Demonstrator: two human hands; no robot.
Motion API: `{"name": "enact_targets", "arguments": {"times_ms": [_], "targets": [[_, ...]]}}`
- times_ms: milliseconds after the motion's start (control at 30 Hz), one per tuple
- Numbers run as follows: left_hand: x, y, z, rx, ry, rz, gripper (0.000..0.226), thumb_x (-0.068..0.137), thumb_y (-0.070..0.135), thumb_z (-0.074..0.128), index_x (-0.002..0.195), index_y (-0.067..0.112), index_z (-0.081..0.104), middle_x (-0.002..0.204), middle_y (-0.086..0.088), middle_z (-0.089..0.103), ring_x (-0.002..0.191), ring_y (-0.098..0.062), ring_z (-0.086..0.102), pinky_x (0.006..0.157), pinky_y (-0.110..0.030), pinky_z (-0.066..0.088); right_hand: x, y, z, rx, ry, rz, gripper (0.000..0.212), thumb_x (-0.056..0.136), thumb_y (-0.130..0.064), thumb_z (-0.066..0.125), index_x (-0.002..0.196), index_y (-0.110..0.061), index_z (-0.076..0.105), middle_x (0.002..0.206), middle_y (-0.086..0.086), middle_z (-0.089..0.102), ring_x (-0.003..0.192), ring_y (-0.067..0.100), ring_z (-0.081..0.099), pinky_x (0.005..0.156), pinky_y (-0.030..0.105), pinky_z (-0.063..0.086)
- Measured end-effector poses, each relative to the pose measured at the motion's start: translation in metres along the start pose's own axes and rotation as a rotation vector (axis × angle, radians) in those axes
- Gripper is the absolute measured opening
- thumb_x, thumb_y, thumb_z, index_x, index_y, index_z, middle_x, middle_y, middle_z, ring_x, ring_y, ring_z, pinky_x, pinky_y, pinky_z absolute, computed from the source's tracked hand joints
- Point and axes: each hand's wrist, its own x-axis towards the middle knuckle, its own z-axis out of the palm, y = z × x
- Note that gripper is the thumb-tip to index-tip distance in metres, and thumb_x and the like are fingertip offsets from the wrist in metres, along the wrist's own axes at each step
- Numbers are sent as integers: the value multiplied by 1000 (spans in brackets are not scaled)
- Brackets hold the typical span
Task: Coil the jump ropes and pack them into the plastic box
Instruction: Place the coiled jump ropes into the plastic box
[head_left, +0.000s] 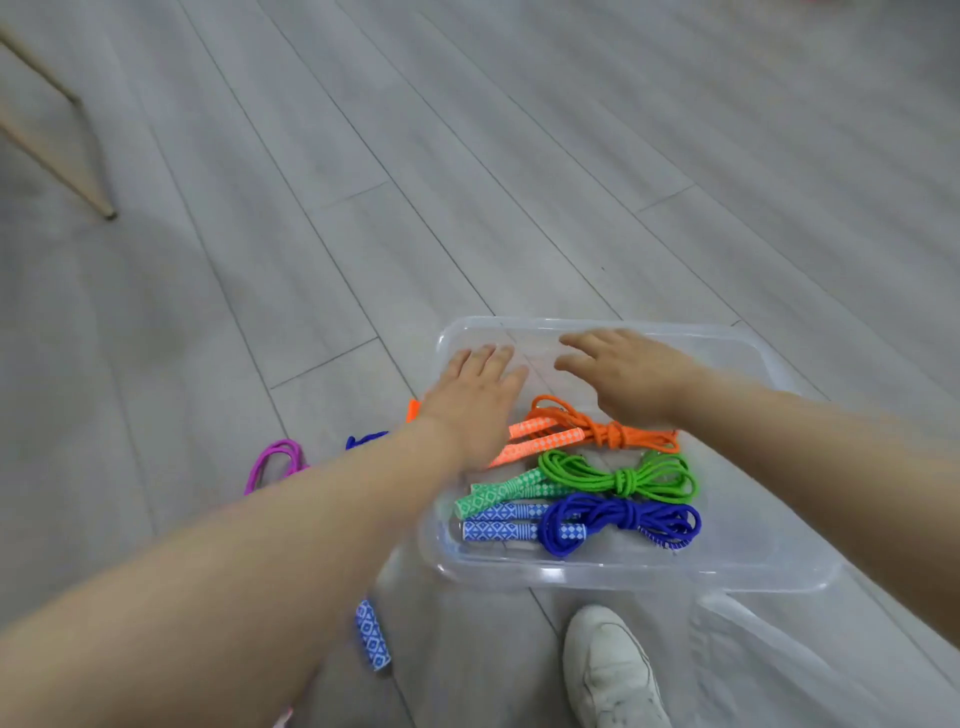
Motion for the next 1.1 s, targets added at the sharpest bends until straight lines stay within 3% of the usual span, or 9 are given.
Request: {"name": "enact_targets", "arguments": {"times_ms": [167,400,567,833,967,1100], "targets": [[-32,-69,-37,99,174,3,74,85,30,51,151,21,18,161,-7,11,146,-27,12,118,-40,6,25,-29,-62,37,189,-39,53,84,-10,51,136,-17,46,146,8,40,132,30,40,104,39,32],[-122,-159,-10,-5,175,-210,70,79,22,56,145,15,33,155,-11,28,142,-30,26,114,-41,16,88,-119,-89,215,284,-84,53,80,-9,53,132,-12,49,135,11,48,122,34,46,100,44,40],[-180,-200,53,-121,-55,-427,73,85,32,55,149,18,23,157,-8,21,143,-27,22,115,-39,15,130,-208,-65,267,143,-134,56,85,-13,51,139,-16,41,140,8,42,128,29,39,102,39,33],[-229,-226,148,-527,-264,-754,76,86,47,62,146,13,31,147,-13,40,133,-31,40,110,-40,34,164,-304,7,336,-28,-159,61,84,-7,51,142,-16,34,144,6,41,127,29,40,101,41,35],[-237,-215,183,-758,-298,-839,85,80,49,69,145,10,32,145,-15,41,130,-29,45,108,-36,37,175,-324,35,283,-104,-178,67,84,-7,52,146,-15,28,149,7,35,132,29,37,103,41,35],[-231,-210,202,-904,-211,-995,89,70,59,74,138,11,42,137,-14,46,122,-29,50,104,-37,42,188,-330,45,255,-107,-170,71,86,-8,54,149,-15,23,154,8,27,136,30,33,108,42,34]]}}
